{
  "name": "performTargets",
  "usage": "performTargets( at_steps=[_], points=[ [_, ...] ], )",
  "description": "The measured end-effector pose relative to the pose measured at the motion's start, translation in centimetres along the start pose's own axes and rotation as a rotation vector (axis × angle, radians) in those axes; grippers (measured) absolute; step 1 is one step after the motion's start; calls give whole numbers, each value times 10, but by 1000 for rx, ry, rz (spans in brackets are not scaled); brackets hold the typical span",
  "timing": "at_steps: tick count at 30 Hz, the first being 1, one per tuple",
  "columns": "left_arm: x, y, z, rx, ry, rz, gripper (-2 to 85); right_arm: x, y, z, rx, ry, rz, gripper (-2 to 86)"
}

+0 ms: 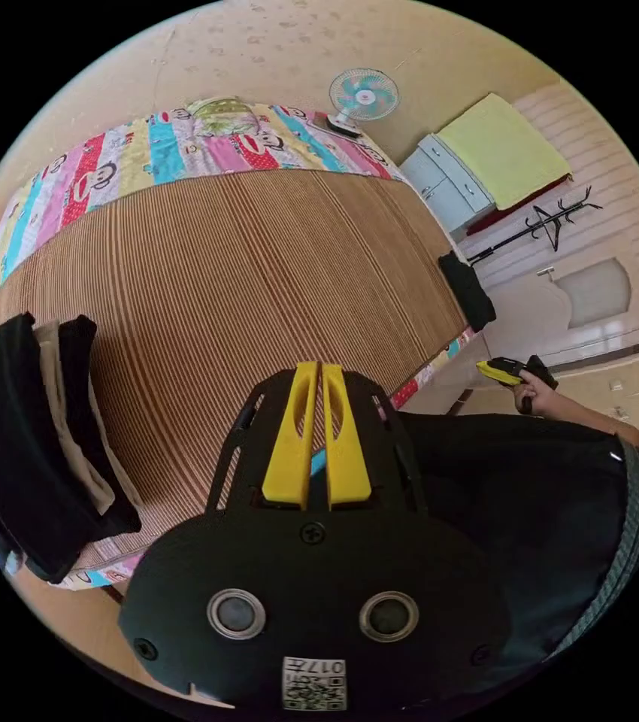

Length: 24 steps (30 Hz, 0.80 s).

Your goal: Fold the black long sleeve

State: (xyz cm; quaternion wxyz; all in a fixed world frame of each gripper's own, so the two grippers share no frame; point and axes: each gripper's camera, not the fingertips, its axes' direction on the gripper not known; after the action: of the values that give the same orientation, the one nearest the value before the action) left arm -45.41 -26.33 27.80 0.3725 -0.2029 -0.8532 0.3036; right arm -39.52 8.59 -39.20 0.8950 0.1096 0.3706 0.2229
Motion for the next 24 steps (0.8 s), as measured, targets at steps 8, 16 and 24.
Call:
performTargets(
  at_steps=[8,16,24],
  points=[
    [83,-68,68,95,55,17,-10,120,-7,-93,213,-264,267,4],
    [202,-132,203,9,90,23,-10,90,-102,-118,154,-402,256,10],
    [271,-186,261,-2,68,-10,-10,-92,-251,-179,73,72,-261,55]
  ],
)
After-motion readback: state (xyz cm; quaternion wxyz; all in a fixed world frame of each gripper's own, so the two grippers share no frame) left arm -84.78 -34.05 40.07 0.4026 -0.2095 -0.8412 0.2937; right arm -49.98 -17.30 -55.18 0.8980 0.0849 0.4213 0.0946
